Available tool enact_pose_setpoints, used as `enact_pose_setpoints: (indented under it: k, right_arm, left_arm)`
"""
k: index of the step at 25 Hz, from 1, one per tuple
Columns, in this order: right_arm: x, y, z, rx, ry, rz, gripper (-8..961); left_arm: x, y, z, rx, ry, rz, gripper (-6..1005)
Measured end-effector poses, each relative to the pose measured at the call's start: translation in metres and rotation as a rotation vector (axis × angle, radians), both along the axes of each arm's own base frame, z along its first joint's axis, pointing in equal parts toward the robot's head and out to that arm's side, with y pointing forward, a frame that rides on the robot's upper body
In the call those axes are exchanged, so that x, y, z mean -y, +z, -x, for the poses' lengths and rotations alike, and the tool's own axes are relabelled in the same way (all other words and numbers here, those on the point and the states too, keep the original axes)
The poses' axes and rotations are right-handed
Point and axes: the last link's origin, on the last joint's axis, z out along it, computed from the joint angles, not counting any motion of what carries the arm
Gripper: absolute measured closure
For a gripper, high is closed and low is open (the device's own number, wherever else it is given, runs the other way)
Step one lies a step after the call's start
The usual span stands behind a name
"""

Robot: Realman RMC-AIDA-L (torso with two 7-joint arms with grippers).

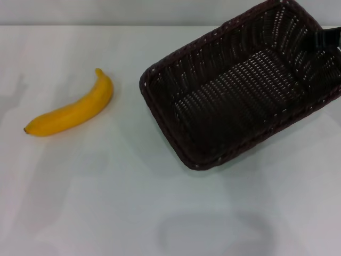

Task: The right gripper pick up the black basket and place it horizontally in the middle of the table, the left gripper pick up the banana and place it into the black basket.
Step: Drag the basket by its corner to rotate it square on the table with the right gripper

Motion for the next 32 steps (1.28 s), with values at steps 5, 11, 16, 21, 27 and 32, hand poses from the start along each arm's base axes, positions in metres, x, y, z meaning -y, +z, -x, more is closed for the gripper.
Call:
enact_pose_setpoints:
  k: [5,11,16,21,27,32]
  right_arm:
    - [0.005,0.001,-0.007,-0.055,-0.053,-0.016,766]
    - [0.013,0.000,-0.017,-0.117,-0.106,-0.041,774]
    - [0.022,0.001,-0.018,-0.194,-0.116,-0.076,779]
    - [0.027,0.003,-0.017,-0.263,-0.111,-0.098,779]
    - [0.032,-0.005,-0.017,-0.285,-0.105,-0.086,778]
    - [0.036,-0.020,-0.013,-0.313,-0.086,-0.069,776]
  left_arm:
    - [0.000,0.000,0.001,0.005,0.000,-0.001,121]
    - [0.001,0.001,0.001,0.009,0.000,0.000,121]
    - [0.000,0.001,0.001,0.009,0.000,0.001,121]
    - [0.000,0.001,0.001,0.010,0.002,0.001,121]
    - [0.001,0.001,0.002,0.010,0.003,0.002,121]
    - [0.002,-0.001,0.002,0.007,0.003,0.007,121]
